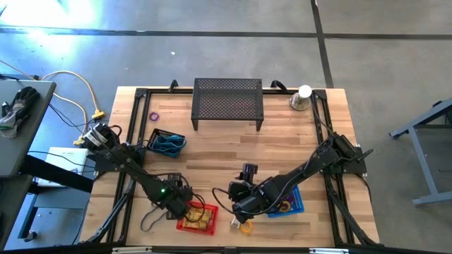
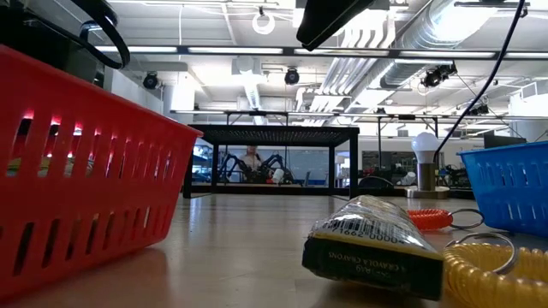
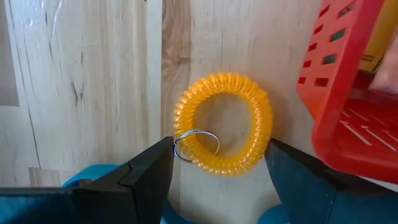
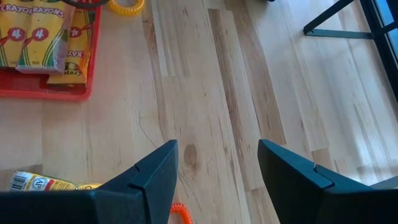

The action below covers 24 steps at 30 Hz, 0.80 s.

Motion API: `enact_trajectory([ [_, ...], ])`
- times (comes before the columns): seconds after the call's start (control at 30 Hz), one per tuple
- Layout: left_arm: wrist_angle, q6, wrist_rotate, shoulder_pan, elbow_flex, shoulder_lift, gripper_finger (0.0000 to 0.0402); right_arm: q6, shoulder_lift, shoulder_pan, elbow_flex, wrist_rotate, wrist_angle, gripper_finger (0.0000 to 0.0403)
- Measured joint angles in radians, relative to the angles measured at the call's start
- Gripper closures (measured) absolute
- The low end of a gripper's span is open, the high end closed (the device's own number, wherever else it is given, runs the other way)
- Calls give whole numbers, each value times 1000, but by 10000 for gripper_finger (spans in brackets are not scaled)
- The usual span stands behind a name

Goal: Pick & Place Office Desk Supplies
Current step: Put the yellow spring keychain into the blue bin

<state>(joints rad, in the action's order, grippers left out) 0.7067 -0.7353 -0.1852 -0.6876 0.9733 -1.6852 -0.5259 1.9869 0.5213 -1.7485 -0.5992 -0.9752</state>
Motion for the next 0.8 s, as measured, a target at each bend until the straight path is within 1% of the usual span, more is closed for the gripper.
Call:
enact_trajectory([
  [0.13,-7,6,20,11,-6,0,162,0,0,0,0,0,0,192],
  [0.23,-36,5,69,29,-28,2,188,0,0,0,0,0,0,192],
  [0.33,-60,5,90,42,-52,3,235,0,0,0,0,0,0,192],
  [0.53,-55,5,97,50,-63,2,369,-1,0,0,0,0,0,192],
  [0.57,-53,5,97,50,-63,2,382,-1,0,0,0,0,0,192],
  [0.7,-50,6,97,50,-63,9,390,-1,0,0,0,0,0,192],
  [0.8,-34,5,98,50,-60,38,394,-1,0,0,0,0,0,192],
])
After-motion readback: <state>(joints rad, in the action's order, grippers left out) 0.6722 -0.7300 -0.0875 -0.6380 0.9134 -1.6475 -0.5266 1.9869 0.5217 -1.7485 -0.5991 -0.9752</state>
